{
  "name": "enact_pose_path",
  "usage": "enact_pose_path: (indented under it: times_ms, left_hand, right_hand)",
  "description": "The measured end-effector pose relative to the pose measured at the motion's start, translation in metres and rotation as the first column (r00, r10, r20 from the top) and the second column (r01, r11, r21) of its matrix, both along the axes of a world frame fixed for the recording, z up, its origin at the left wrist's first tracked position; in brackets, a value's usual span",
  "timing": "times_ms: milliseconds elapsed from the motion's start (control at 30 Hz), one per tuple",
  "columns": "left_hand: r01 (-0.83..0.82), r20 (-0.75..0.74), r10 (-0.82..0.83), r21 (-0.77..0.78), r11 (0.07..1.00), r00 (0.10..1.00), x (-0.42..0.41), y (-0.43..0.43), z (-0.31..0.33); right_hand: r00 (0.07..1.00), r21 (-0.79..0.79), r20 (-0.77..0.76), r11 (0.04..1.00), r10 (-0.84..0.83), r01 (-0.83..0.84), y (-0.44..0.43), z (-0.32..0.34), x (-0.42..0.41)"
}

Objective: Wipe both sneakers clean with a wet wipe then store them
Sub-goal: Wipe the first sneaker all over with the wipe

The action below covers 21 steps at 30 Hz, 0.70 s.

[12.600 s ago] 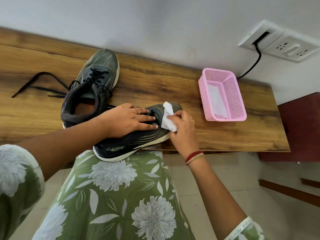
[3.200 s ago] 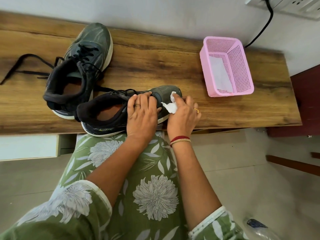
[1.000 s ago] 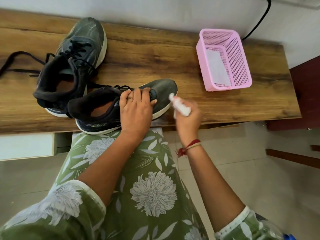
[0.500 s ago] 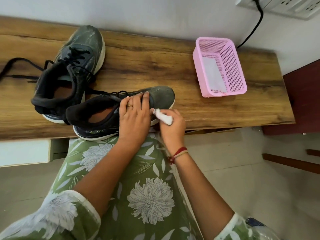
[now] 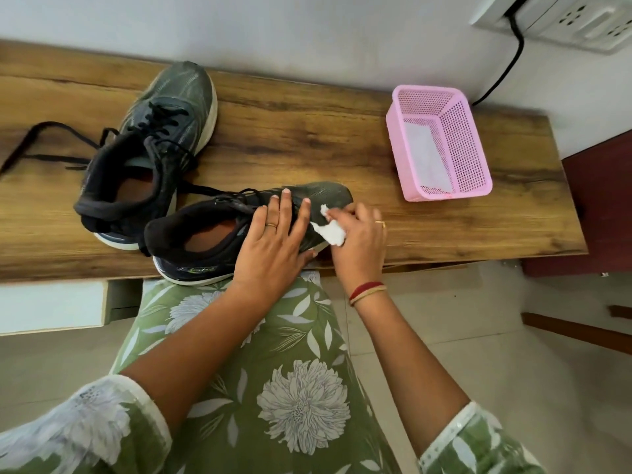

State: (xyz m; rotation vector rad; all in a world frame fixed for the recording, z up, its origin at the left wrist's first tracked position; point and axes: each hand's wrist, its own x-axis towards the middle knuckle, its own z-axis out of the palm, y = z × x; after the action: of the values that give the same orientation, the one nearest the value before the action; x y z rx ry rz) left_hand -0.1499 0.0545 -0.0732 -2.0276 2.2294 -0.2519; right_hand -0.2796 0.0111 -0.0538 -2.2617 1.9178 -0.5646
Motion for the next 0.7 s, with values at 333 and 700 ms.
enact_pose_path:
  times_ms: [333, 700]
  left_hand:
    - [0.003, 0.002, -0.003, -0.009, 1.000, 1.000, -0.001, 0.004, 0.002]
    - [0.004, -0.030, -0.005, -0.024, 1.000, 1.000, -0.002, 0.005, 0.001]
  right_hand:
    - [0.992, 0.061, 0.067, 0.993, -0.104, 0.100, -0.014, 0.011, -0.003]
    - [0.977, 0.124, 0.108, 0.978, -0.182, 0.168, -0.052, 0.012, -0.006]
